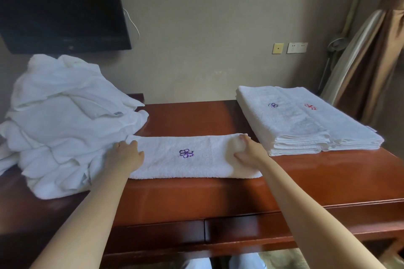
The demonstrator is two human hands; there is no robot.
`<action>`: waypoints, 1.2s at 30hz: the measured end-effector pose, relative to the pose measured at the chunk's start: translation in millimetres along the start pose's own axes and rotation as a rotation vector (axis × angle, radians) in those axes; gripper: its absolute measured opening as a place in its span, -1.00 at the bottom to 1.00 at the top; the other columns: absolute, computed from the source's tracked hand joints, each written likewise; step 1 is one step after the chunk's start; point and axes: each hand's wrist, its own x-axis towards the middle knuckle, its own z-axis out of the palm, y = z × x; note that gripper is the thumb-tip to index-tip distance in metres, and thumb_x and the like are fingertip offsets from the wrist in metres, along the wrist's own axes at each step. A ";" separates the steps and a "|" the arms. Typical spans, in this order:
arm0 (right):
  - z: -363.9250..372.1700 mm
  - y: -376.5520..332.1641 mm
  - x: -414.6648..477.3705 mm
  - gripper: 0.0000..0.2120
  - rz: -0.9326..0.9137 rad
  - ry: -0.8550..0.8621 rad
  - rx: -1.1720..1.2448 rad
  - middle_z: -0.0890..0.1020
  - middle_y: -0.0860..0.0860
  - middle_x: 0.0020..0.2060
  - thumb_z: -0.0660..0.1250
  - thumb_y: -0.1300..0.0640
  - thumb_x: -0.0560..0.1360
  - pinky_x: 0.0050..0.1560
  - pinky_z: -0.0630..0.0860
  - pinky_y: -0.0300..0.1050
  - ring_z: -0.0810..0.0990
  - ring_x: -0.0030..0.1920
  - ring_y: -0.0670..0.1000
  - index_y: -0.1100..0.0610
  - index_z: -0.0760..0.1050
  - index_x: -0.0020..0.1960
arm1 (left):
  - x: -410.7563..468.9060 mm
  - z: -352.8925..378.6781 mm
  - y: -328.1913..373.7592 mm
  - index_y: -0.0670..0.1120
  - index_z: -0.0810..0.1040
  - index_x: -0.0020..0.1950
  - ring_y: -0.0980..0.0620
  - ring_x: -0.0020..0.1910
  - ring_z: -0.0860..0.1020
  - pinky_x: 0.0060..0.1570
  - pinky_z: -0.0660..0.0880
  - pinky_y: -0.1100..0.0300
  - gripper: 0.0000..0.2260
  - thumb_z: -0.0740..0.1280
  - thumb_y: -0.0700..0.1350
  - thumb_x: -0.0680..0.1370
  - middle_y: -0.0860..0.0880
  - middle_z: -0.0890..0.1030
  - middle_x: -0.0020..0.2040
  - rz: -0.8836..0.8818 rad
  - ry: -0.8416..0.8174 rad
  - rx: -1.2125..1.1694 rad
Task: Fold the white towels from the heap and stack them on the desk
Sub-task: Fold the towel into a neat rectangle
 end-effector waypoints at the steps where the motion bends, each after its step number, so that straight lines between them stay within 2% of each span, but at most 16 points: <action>1: 3.1 -0.9 -1.8 -0.32 -0.016 0.017 0.010 0.53 0.17 0.14 0.24 0.07 0.50 -0.02 0.42 -0.04 0.45 0.20 0.17 -0.01 0.02 0.54 | 0.3 -0.2 -7.2 -0.05 0.31 0.43 -0.18 0.29 0.37 0.22 0.39 -0.03 -0.54 0.07 0.14 0.60 -0.16 0.42 0.32 -0.027 -0.003 -0.018; 3: 8.1 -2.0 -4.6 -0.35 -0.040 0.049 0.018 0.54 0.18 0.07 0.23 0.08 0.50 -0.09 0.39 -0.05 0.47 0.10 0.15 -0.05 0.03 0.52 | 2.6 1.2 -18.3 -0.08 0.20 0.51 -0.21 0.31 0.39 0.26 0.38 -0.02 -0.49 0.08 0.12 0.61 -0.19 0.39 0.38 -0.041 -0.039 -0.102; 6: 10.3 -3.1 -7.6 -0.36 -0.090 0.090 -0.016 0.56 0.09 -0.07 0.22 0.12 0.52 -0.21 0.39 -0.08 0.49 -0.12 0.09 -0.02 0.03 0.53 | 2.9 1.0 -25.1 -0.11 0.06 0.56 -0.20 0.40 0.32 0.34 0.32 -0.02 -0.40 0.13 0.12 0.61 -0.18 0.26 0.49 -0.044 -0.100 -0.235; 12: 1.7 5.2 -5.4 -0.39 -0.107 0.156 -0.157 0.49 0.05 -0.16 0.20 0.18 0.51 -0.30 0.35 -0.13 0.49 -0.17 0.09 0.04 0.09 0.51 | -1.6 -2.9 -14.8 0.10 -0.13 0.57 -0.14 0.46 0.22 0.36 0.26 0.01 -0.28 0.23 0.16 0.56 -0.08 0.07 0.57 -0.016 -0.295 -0.407; 17: -2.5 16.3 -3.4 -0.38 -0.117 0.137 -0.160 0.45 0.03 -0.18 0.23 0.16 0.50 -0.31 0.31 -0.14 0.44 -0.20 0.08 0.00 0.11 0.51 | -6.8 -3.0 -15.5 0.20 -0.04 0.55 -0.05 0.49 0.20 0.40 0.24 0.05 -0.31 0.29 0.13 0.54 0.06 0.00 0.58 0.131 -0.284 -0.523; 21: -6.0 18.3 1.9 -0.34 -0.139 0.109 -0.132 0.51 0.07 -0.14 0.25 0.18 0.49 -0.25 0.37 -0.12 0.45 -0.20 0.07 -0.05 0.10 0.52 | -10.8 -8.3 -13.9 0.22 0.04 0.54 0.00 0.52 0.11 0.43 0.14 0.11 -0.37 0.30 0.04 0.57 0.03 0.03 0.57 0.197 -0.357 -0.621; 23: -8.3 20.7 3.4 -0.30 -0.167 0.081 -0.097 0.56 0.11 -0.08 0.27 0.19 0.48 -0.16 0.40 -0.11 0.49 -0.16 0.08 -0.09 0.07 0.54 | -14.5 -15.1 -15.6 0.19 0.13 0.53 0.01 0.51 0.11 0.39 0.12 0.18 -0.42 0.31 0.01 0.57 0.02 0.06 0.56 0.214 -0.407 -0.629; 25: -10.4 25.1 1.7 -0.30 -0.194 0.044 -0.083 0.58 0.10 -0.01 0.28 0.18 0.49 -0.08 0.42 -0.12 0.52 -0.09 0.07 -0.14 0.09 0.53 | -21.0 -22.9 -20.7 0.18 0.22 0.50 0.01 0.48 0.15 0.32 0.16 0.23 -0.45 0.34 -0.06 0.56 -0.01 0.10 0.54 0.227 -0.461 -0.588; 28: -12.9 27.3 -3.4 -0.40 -0.202 0.011 -0.095 0.58 0.08 0.07 0.30 0.15 0.50 0.01 0.48 -0.08 0.54 -0.03 0.08 -0.18 0.22 0.47 | -33.0 -35.1 -23.8 0.18 0.35 0.39 -0.05 0.37 0.25 0.30 0.31 0.16 -0.52 0.37 -0.12 0.52 -0.08 0.17 0.44 0.231 -0.500 -0.487; 30: -12.9 22.9 -8.3 -0.42 -0.206 0.026 -0.100 0.57 0.05 0.01 0.30 0.17 0.48 -0.03 0.49 -0.08 0.54 -0.06 0.06 -0.19 0.28 0.43 | -41.0 -41.2 -18.8 0.14 0.38 0.36 -0.06 0.33 0.28 0.31 0.34 0.10 -0.55 0.38 -0.13 0.52 -0.09 0.22 0.39 0.238 -0.482 -0.453; 33: -14.7 14.6 -17.3 -0.41 -0.230 0.081 -0.103 0.53 0.00 -0.17 0.30 0.22 0.43 -0.22 0.42 -0.14 0.49 -0.21 0.01 -0.18 0.33 0.39 | -51.9 -47.2 -5.2 0.02 0.35 0.42 -0.05 0.36 0.34 0.34 0.32 0.09 -0.52 0.37 -0.15 0.53 -0.07 0.32 0.40 0.239 -0.368 -0.426; 36: -22.5 6.9 -26.4 -0.41 -0.279 0.121 -0.133 0.56 0.04 -0.12 0.32 0.20 0.41 -0.22 0.44 -0.11 0.54 -0.15 0.06 -0.14 0.35 0.39 | -61.8 -54.3 6.5 -0.03 0.37 0.42 -0.06 0.33 0.39 0.32 0.35 0.11 -0.56 0.33 -0.15 0.55 -0.08 0.39 0.37 0.229 -0.262 -0.394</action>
